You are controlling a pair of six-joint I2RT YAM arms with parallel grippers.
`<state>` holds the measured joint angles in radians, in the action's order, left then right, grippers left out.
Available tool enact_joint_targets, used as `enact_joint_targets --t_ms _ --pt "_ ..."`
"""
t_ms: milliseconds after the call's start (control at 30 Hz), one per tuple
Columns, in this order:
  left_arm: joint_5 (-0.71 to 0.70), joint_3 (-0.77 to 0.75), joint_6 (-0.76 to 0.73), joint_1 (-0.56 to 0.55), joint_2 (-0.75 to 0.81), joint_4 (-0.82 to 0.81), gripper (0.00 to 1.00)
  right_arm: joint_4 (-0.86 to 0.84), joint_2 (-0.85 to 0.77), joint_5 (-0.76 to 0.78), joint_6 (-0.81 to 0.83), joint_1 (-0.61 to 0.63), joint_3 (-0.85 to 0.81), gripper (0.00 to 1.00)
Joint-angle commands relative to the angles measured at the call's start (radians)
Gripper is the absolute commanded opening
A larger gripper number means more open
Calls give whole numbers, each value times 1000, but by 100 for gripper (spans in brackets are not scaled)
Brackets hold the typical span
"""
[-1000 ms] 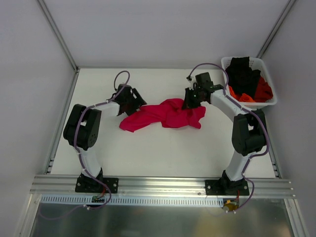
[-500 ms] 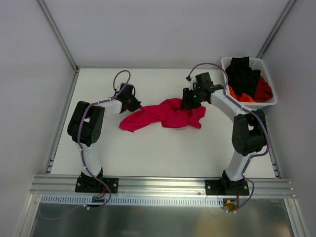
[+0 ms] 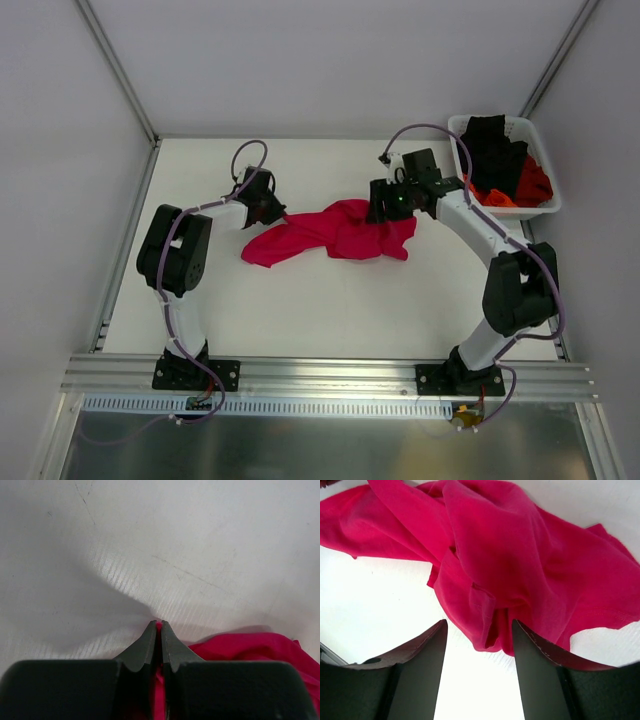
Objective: Fold and stack the t-shirts
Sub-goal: Flatten the tshirt out
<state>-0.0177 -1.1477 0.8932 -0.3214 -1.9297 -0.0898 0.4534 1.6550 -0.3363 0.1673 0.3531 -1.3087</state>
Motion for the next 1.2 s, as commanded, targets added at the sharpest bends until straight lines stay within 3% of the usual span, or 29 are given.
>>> enact_joint_targets --t_ms 0,400,533,667,733,800,1000,1167 --pt "-30 -20 -34 -7 55 9 0 -22 -8 5 24 15 16 57" --pt "-33 -10 -53 -5 60 7 0 -18 104 37 58 26 -70 47" --pt "-31 -14 -62 -4 64 7 0 -16 114 57 54 27 -96 32" --pt "-30 -14 -69 -4 67 5 0 -21 92 59 57 29 -101 31" --pt "-28 -14 -69 -4 67 5 0 -27 86 65 57 27 -98 19" --pt "-25 -14 -66 -4 67 4 0 -21 92 65 57 27 -100 0" --pt "-13 -14 -94 10 96 12 0 2 31 63 41 30 -96 0" --pt "-24 -92 -216 103 257 140 0 57 -115 120 40 27 -255 0"
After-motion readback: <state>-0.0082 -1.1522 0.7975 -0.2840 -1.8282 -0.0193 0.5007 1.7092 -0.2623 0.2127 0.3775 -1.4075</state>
